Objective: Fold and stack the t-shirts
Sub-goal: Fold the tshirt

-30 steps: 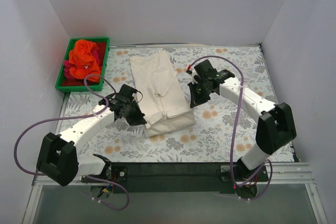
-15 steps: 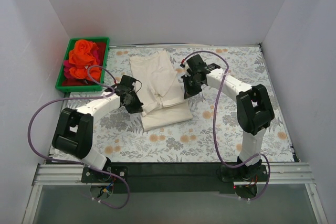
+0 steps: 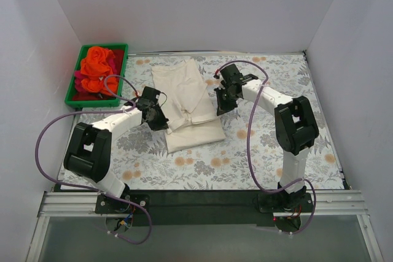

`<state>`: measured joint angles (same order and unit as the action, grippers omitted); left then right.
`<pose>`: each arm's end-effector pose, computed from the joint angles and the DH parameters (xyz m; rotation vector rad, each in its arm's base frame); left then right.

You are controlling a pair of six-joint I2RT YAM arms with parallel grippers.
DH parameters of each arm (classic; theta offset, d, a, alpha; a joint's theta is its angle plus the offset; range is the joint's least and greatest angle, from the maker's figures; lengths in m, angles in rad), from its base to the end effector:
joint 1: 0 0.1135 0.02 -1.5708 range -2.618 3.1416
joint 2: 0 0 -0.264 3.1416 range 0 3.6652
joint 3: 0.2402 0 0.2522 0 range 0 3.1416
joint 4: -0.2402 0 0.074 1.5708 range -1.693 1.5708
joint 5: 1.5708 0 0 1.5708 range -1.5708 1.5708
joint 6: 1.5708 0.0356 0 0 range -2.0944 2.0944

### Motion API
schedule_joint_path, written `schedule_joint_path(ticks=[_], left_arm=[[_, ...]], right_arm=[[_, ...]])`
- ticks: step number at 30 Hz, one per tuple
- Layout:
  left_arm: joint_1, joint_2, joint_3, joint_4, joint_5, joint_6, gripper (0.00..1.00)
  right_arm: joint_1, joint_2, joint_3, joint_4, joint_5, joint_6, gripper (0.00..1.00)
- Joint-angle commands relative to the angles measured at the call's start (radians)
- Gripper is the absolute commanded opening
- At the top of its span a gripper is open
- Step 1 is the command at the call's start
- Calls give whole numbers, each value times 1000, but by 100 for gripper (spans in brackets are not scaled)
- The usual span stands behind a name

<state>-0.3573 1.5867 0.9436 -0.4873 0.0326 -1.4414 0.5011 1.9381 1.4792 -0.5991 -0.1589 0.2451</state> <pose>0.2834 -0.1070 0.1795 -1.4591 2.4431 -0.5275 0.3609 0.2041 0.2101 -0.3983 2.6556 0.4556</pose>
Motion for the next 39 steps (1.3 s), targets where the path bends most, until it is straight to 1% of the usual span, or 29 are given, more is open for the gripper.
schedule_joint_path(ticks=[1,3,10,11,12,13,16,17,19,20,21,22,25,26,27,28,29,30,31,33,35,39], left_arm=[[8,12,26,24,-40,19,4],[8,18,29,24,-48,16,8],[8,25,20,21,-62,4,8],[9,27,20,19,-65,3,9],[9,27,20,18,-65,3,11],[8,24,23,18,-63,-2,18],[8,-14,30,13,-71,-4,37],[6,-31,35,10,-79,-5,53],[1,-91,40,0,-109,-7,73],[-14,-109,44,-5,-126,-8,80],[-26,-134,46,-22,-166,-13,81],[-43,-171,46,-25,-181,-19,81],[-136,-208,40,-48,-227,-48,81],[-197,-215,32,-56,-238,-57,79],[-227,-215,26,-59,-241,-77,74],[-280,-208,20,-56,-235,-88,69],[-301,-189,11,-53,-224,-99,65],[-318,-174,-5,-47,-214,-108,54],[-333,-159,-14,-34,-206,-111,47],[-356,-111,-22,-30,-201,-116,39],[-361,-85,-31,-11,-191,-113,34],[-359,-30,-25,-2,-186,-100,31]], right_arm=[[-12,39,50,16,19,13,1],[-12,51,59,18,19,14,1],[-13,90,99,21,24,14,2],[-12,91,105,22,24,16,3],[-12,91,107,21,18,13,9],[-12,88,112,21,13,10,12],[-9,47,110,35,2,-1,28],[-6,29,104,44,4,-4,36],[8,-28,79,67,13,-16,41],[16,-47,67,76,21,-20,42],[23,-86,34,97,42,-26,42],[42,-105,15,111,48,-29,42],[71,-165,-74,183,29,-20,41],[80,-175,-94,199,25,-17,38],[89,-183,-111,211,22,-17,37],[106,-183,-138,231,18,-17,36],[112,-179,-148,239,13,-15,33],[116,-163,-155,246,1,-13,32],[119,-154,-166,266,-7,-12,30],[123,-122,-169,286,-22,-7,26],[125,-97,-159,306,-33,-9,22],[126,-15,-116,320,-57,-7,20]])
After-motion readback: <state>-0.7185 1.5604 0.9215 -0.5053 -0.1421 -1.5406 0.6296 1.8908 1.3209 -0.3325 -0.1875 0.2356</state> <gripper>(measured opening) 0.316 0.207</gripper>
